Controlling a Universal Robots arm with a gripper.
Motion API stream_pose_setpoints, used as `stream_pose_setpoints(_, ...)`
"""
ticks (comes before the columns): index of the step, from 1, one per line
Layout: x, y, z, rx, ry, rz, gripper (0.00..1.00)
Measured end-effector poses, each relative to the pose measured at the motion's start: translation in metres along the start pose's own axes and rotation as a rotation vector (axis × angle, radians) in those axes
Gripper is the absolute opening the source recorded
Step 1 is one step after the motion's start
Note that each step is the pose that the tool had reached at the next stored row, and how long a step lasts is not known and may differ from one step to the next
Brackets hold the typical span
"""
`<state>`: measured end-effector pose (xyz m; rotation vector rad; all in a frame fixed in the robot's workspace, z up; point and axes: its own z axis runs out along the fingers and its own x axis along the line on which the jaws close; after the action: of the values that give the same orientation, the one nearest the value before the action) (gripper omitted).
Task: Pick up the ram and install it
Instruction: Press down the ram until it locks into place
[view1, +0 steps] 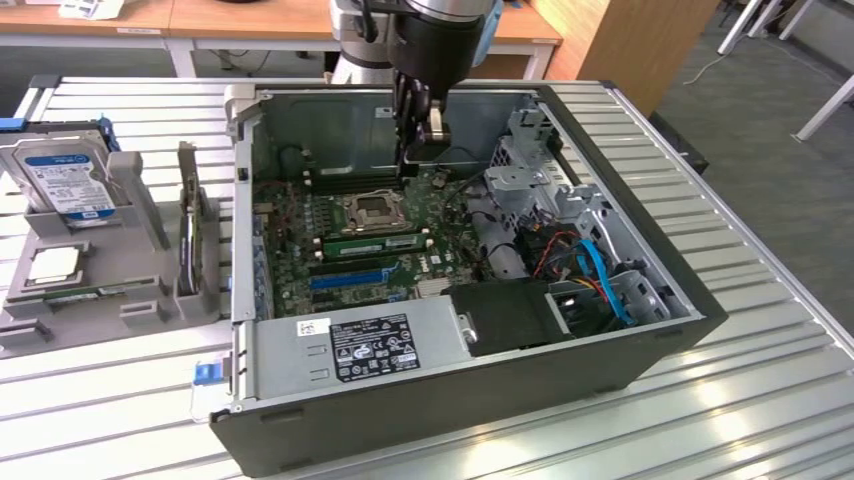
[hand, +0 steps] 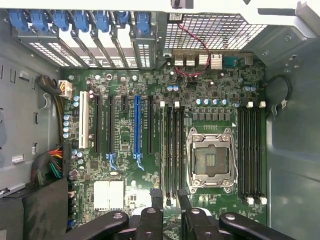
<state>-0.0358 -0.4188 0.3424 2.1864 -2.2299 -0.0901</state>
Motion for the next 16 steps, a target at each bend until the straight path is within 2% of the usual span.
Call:
stream_pose_setpoints(13, 0.0, 0.0, 0.0, 0.0, 0.0, 0.0, 0.24)
stream_pose_setpoints(14, 0.0, 0.0, 0.0, 0.0001, 0.0, 0.0, 0.17)
stream_pose_setpoints(15, 0.0, 0.0, 0.0, 0.0, 0.0, 0.0, 0.17)
stream_pose_setpoints(16, 0.0, 0.0, 0.0, 0.0, 0.0, 0.0, 0.11)
